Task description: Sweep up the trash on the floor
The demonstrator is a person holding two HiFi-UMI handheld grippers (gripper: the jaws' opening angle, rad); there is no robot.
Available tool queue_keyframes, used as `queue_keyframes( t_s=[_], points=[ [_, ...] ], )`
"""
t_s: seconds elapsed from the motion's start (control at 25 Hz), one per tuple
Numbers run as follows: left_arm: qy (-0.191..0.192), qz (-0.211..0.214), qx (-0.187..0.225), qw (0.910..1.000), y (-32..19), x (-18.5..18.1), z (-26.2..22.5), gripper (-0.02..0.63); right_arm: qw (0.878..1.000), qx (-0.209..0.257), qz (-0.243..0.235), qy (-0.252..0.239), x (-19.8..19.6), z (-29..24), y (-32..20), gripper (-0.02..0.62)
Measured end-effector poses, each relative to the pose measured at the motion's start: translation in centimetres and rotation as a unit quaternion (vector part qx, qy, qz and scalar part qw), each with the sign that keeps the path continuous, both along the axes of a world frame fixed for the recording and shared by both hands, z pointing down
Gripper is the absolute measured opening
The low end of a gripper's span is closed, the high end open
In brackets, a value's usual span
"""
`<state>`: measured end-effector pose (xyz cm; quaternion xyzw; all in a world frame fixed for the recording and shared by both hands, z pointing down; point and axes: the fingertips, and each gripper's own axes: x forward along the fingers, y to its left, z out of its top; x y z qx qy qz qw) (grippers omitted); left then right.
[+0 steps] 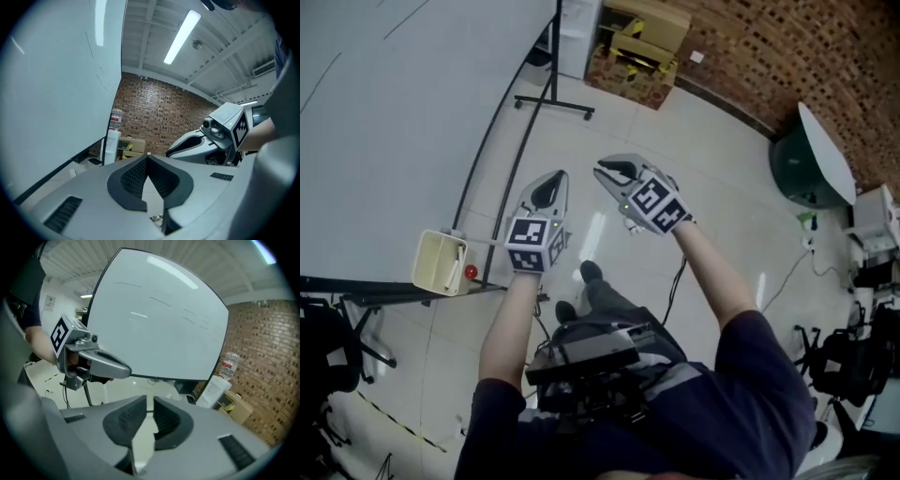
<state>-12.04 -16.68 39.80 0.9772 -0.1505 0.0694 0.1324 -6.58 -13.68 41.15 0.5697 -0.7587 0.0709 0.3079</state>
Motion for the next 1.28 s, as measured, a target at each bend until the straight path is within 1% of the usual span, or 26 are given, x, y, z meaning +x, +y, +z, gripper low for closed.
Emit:
queue_keyframes(
  t_s=[0.04,0.12,0.2,0.24,0.28,0.44,0.56,0.72,0.84,0.92,1.04,1.28],
  points=[
    [0.005,0.010,-0.004,0.9999,0.8,0.1,-0.2,0.000,1.000,-0.003,0.005,0.001,-0.1,-0.2,0.9,0.011],
    [0.016,0.033,-0.026,0.9990,2.5,0.7,-0.3,0.000,1.000,-0.016,0.013,0.004,-0.3,-0.1,3.0,0.008],
    [0.028,0.060,-0.058,0.9962,4.6,1.6,-0.5,0.000,0.999,-0.031,0.019,0.012,-0.3,0.0,5.3,0.008],
    [0.033,0.073,-0.065,0.9947,5.6,2.1,-0.9,0.000,0.999,-0.037,0.022,0.016,-0.1,-0.1,6.4,0.008],
    [0.034,0.085,-0.063,0.9938,6.6,2.6,-1.5,0.000,0.999,-0.041,0.026,0.019,0.2,-0.3,7.5,0.008],
    [0.030,0.126,-0.034,0.9910,10.0,4.3,-4.1,0.000,0.998,-0.042,0.045,0.013,1.6,-2.5,11.5,0.008],
    [0.034,0.144,-0.033,0.9885,11.7,5.5,-5.8,0.000,0.998,-0.033,0.057,0.012,2.5,-4.1,13.8,0.008],
    [0.040,0.164,-0.032,0.9851,15.3,6.8,-7.6,0.000,0.998,-0.028,0.050,0.007,2.3,-5.0,17.6,0.008],
    [0.035,0.195,-0.030,0.9798,19.6,7.3,-8.5,0.000,0.999,-0.032,0.039,0.012,2.2,-5.4,21.4,0.008],
    [0.031,0.209,-0.019,0.9772,22.5,7.5,-9.2,0.000,0.999,-0.033,0.033,0.019,2.3,-5.9,24.3,0.008],
    [0.025,0.220,0.004,0.9752,26.2,8.0,-10.2,0.000,0.999,-0.028,0.031,0.020,2.8,-6.5,28.5,0.008],
    [0.004,0.230,0.027,0.9728,32.3,8.7,-10.1,0.000,0.998,-0.018,0.055,0.013,4.3,-6.6,35.0,0.008]
  ],
)
